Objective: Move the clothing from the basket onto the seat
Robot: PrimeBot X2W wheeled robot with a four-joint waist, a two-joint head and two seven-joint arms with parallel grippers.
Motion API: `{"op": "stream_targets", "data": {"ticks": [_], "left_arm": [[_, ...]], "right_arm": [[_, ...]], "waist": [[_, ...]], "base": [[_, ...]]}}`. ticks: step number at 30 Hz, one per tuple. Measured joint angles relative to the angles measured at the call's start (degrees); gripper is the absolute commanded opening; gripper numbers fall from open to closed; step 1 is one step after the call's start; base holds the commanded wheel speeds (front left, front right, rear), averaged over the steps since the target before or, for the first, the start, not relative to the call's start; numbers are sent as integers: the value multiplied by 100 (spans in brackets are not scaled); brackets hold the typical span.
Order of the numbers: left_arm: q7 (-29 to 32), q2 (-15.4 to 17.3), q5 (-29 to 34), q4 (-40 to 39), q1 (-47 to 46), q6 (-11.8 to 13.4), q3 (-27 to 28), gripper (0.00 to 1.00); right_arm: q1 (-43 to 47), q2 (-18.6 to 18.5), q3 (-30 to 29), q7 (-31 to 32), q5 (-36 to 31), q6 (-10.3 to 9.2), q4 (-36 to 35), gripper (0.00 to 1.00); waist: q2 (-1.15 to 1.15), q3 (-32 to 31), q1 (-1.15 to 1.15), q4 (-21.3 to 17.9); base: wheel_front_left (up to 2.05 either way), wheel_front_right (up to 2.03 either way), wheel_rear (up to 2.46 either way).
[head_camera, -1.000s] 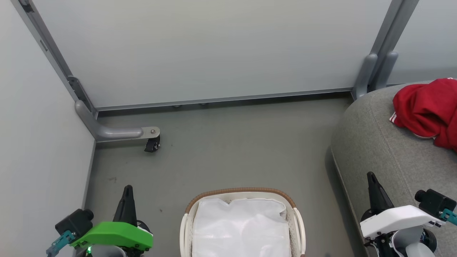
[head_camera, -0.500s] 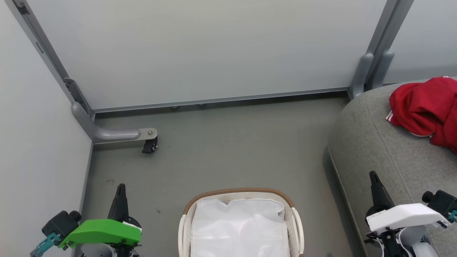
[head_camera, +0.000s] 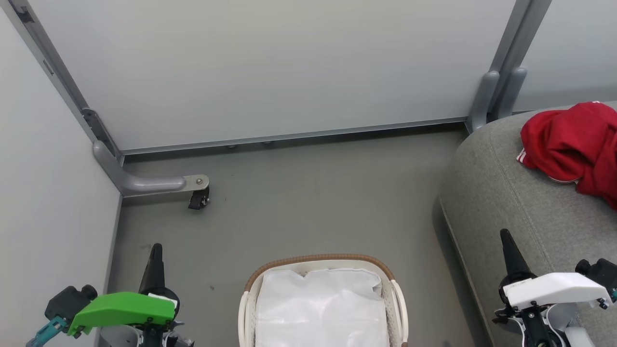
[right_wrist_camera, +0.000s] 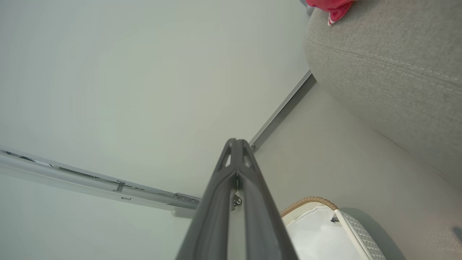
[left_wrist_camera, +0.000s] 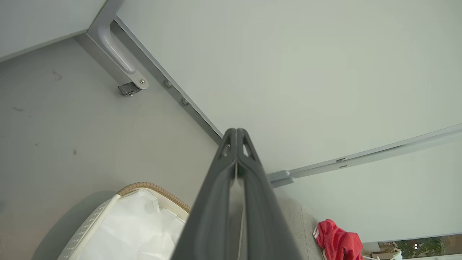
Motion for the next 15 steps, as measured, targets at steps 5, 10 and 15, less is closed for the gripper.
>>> {"op": "stream_targets", "data": {"ticks": [5,10,15], "left_arm": [[70,0,-253,-20,-3,-9,69,0],[157,1,-525,-42,-8,-38,146,0],[225,1,-773,-68,-23,-58,198,0]], "right_arm": [[-8,-3,-15,90,297,0,-14,0],[-36,-5,-29,152,595,0,-35,0],[-54,-8,-43,226,869,-1,-55,0]], "waist": [[0,-3,0,-22],[0,-6,0,-46],[0,-8,0,-68]], "base": [[0,0,0],[0,0,0],[0,0,0]]}}
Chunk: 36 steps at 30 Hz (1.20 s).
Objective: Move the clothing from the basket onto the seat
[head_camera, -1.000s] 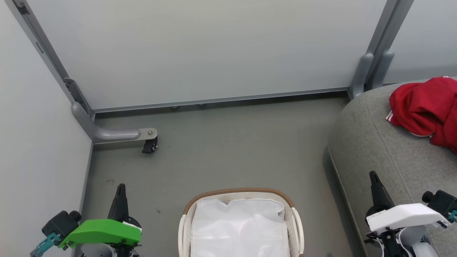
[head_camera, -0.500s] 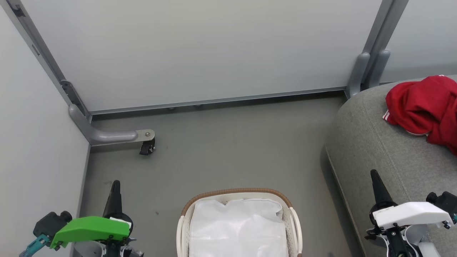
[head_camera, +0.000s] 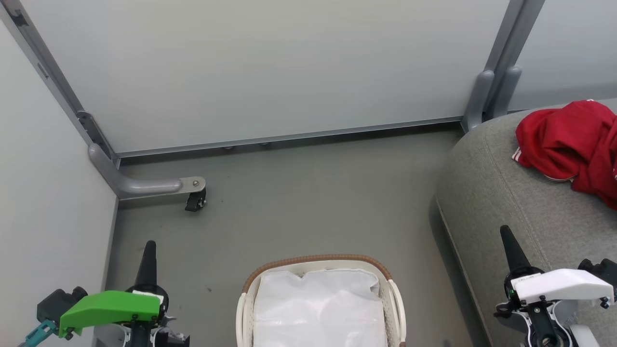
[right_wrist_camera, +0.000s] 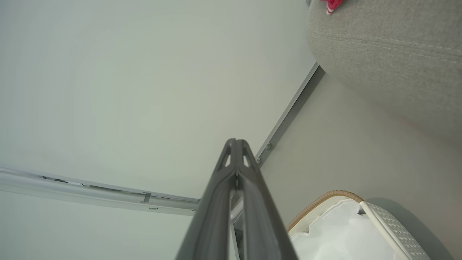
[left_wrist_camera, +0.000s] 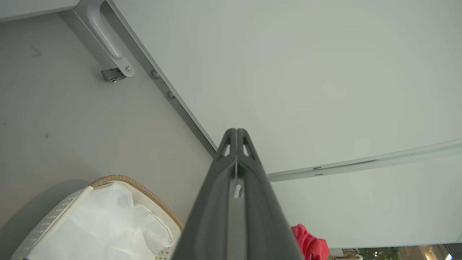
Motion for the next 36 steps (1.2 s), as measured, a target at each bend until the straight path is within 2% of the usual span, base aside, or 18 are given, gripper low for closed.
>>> {"op": "stream_targets", "data": {"ticks": [36], "left_arm": [[469,0,-1524,-159,-100,-133,408,0]], "right_arm": [[-40,-19,-98,450,1715,0,-99,0]], "waist": [[0,-19,0,-166]], "base": [[0,0,0]]}}
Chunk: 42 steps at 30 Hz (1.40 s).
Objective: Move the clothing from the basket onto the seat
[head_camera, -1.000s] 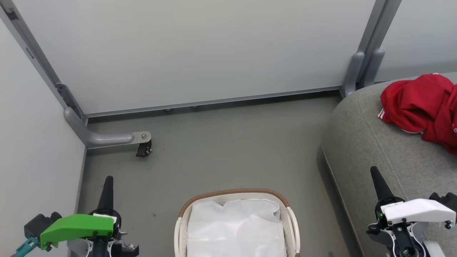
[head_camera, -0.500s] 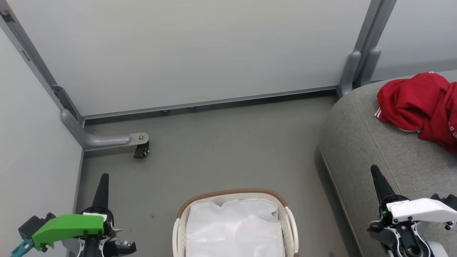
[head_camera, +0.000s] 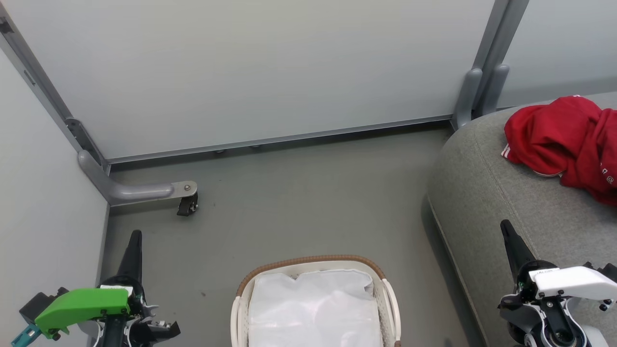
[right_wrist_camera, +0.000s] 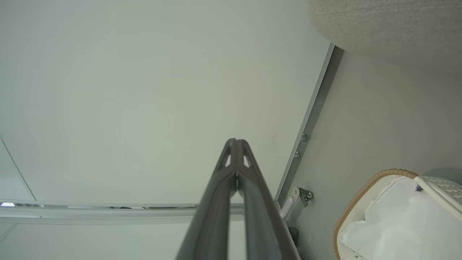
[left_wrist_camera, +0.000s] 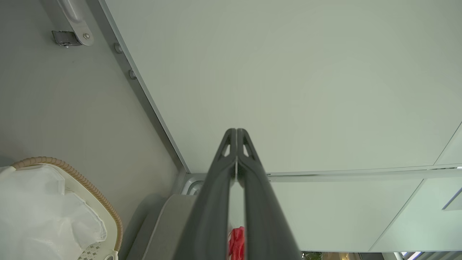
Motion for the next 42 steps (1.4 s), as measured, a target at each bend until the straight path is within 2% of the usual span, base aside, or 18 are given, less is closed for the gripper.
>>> {"op": "stream_targets", "data": {"ticks": [17,42], "left_arm": [[176,-1,-588,-69,-40,-45,157,0],[194,-9,-598,-74,-56,-52,180,0]], "right_arm": [[-27,-7,-33,171,655,0,-37,0],[-31,-8,-36,172,670,0,-41,0]], "waist": [[0,-9,0,-78],[0,-10,0,-80]], "base": [[0,0,0],[0,0,0]]}}
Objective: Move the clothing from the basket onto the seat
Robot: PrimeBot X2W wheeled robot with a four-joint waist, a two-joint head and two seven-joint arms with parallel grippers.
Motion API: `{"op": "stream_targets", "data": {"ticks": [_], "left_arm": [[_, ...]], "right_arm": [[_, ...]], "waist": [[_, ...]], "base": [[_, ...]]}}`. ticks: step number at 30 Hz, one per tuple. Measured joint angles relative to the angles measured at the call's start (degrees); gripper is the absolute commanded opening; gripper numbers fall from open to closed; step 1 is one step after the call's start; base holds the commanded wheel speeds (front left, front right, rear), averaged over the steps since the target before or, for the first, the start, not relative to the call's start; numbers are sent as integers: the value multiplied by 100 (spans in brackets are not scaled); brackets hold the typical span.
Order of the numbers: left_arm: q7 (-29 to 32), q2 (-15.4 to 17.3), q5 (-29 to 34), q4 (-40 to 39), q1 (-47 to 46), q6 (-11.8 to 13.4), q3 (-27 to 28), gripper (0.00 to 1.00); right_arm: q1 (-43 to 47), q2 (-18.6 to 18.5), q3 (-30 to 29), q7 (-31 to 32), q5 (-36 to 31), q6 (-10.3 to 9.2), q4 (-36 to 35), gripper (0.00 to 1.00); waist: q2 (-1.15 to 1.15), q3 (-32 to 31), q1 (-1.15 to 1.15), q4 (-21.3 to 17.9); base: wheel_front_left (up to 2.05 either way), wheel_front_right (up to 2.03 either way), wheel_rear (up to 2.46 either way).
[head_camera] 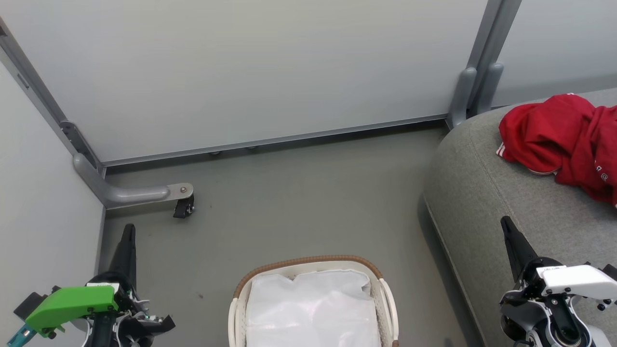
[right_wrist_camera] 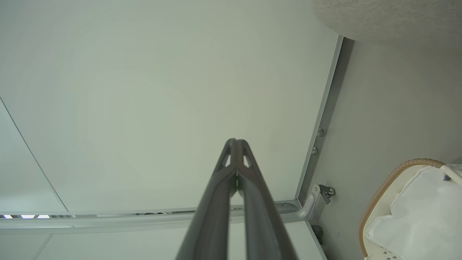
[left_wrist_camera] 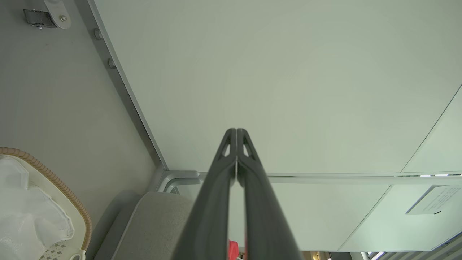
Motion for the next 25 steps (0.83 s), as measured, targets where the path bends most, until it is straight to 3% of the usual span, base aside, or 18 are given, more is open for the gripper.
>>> {"op": "stream_targets", "data": {"ticks": [25], "left_arm": [[22,-5,2,0,0,0,13,0]], "right_arm": [[-1,0,0,0,0,-1,0,0]], "waist": [[0,0,0,0]], "base": [[0,0,0]]}}
